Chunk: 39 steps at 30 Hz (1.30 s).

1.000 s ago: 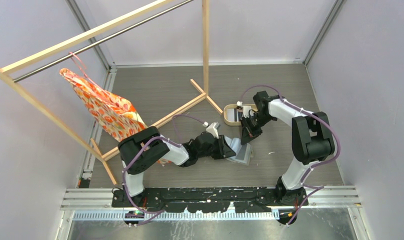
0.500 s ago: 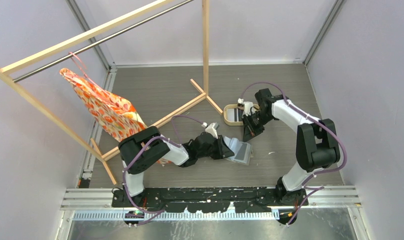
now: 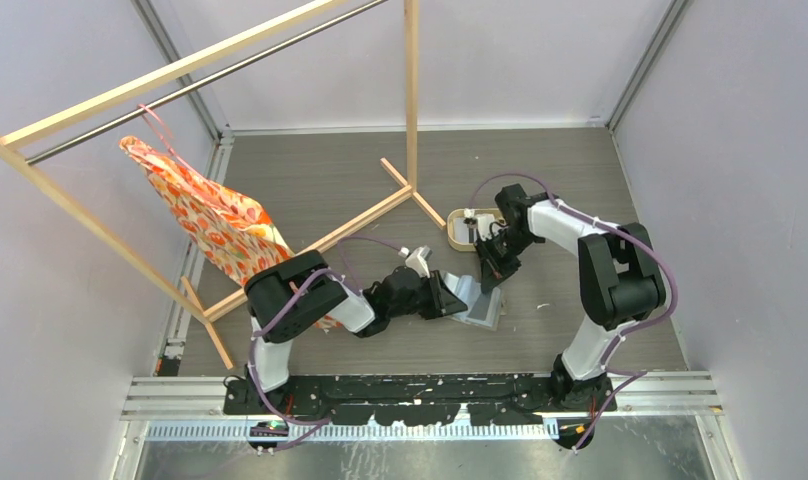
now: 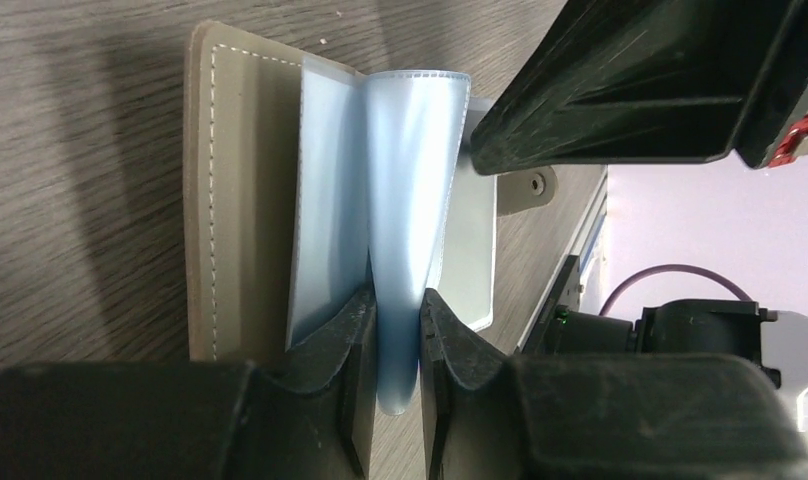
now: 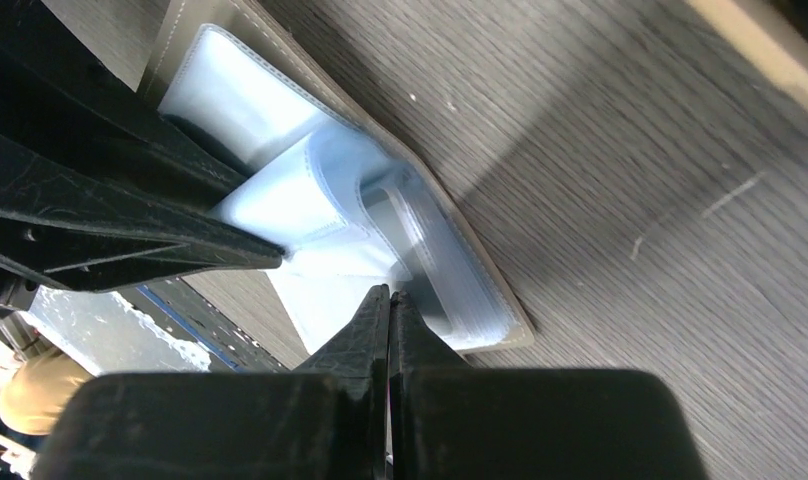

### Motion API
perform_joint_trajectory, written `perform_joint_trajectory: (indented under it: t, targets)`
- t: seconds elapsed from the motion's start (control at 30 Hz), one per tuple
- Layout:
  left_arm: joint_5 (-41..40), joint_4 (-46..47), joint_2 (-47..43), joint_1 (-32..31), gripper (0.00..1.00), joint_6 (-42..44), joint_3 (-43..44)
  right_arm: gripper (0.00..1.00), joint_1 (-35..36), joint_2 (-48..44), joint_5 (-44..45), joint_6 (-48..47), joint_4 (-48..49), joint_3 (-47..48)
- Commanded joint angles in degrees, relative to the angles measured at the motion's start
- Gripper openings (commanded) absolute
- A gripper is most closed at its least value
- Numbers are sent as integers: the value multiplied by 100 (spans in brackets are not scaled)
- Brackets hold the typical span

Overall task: Put the credit cards into the card holder
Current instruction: Open the card holder at the center of the board.

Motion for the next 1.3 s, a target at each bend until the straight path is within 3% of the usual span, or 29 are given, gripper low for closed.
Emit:
perform_joint_trajectory:
  t: [0.0,0.4,0.7,0.97,1.27]
  targets:
    - [157,694,173,66,22,-98,-91,2,177,105,63,112,170,114]
    - [202,453,30,66,45,82,-99,2,301,437,-531,298,278,371]
    - [146,-431,-90,19,47,343,178,2,297,752,-1021,322,239,593]
    - [-104,-681,-141,22,21,243,150,4,239,479,-1482,-14,-17,666]
    - [-71,141,-153,61,18,-69,-176,13,61,-298,-1450,-577,-107,357]
